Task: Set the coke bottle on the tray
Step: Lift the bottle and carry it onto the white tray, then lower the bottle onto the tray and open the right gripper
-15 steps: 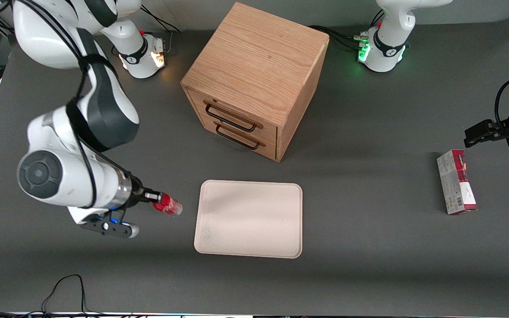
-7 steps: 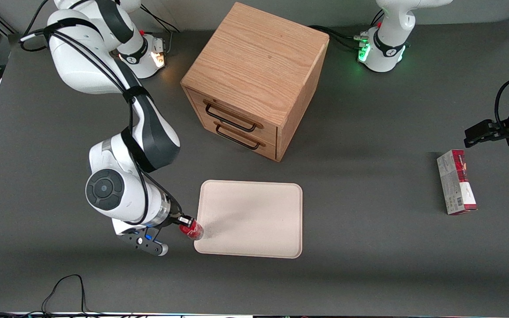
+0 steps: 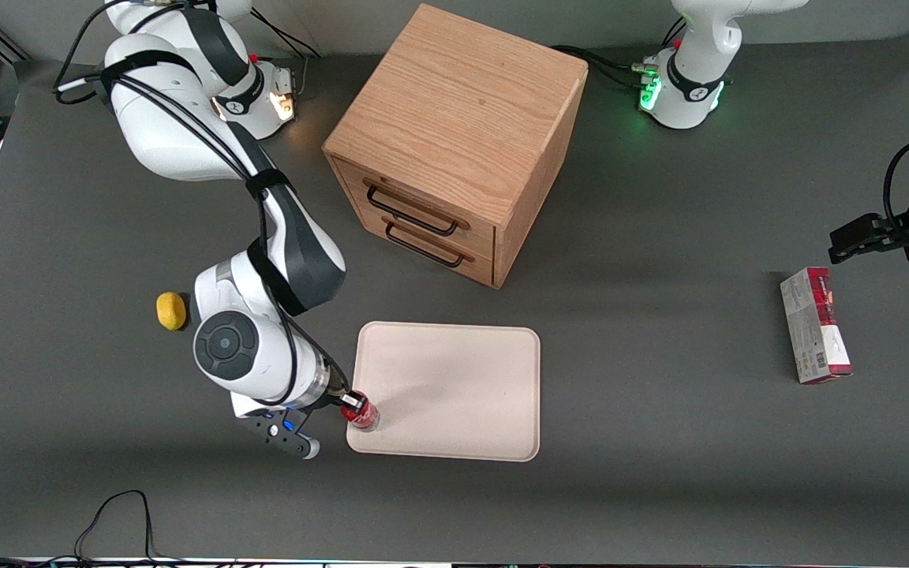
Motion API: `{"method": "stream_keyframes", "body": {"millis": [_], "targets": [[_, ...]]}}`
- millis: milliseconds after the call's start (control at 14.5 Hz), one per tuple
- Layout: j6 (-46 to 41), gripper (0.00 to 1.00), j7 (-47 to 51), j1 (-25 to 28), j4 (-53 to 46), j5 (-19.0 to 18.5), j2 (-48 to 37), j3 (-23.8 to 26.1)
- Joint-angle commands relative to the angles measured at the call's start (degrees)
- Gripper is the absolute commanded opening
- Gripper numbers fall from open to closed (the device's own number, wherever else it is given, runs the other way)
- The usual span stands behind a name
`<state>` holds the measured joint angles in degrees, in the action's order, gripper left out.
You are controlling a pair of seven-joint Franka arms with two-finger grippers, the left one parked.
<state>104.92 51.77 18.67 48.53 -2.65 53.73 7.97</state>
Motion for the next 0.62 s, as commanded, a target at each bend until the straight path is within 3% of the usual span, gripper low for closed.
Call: {"method": "stream_keyframes", "body": {"millis": [0, 550], "targets": [[0.55, 0.00, 2.54, 1.28, -2.83, -2.01, 1.11, -0.15], [1.52, 0.00, 2.54, 1.19, -2.47, -2.28, 1.90, -0.15]]}}
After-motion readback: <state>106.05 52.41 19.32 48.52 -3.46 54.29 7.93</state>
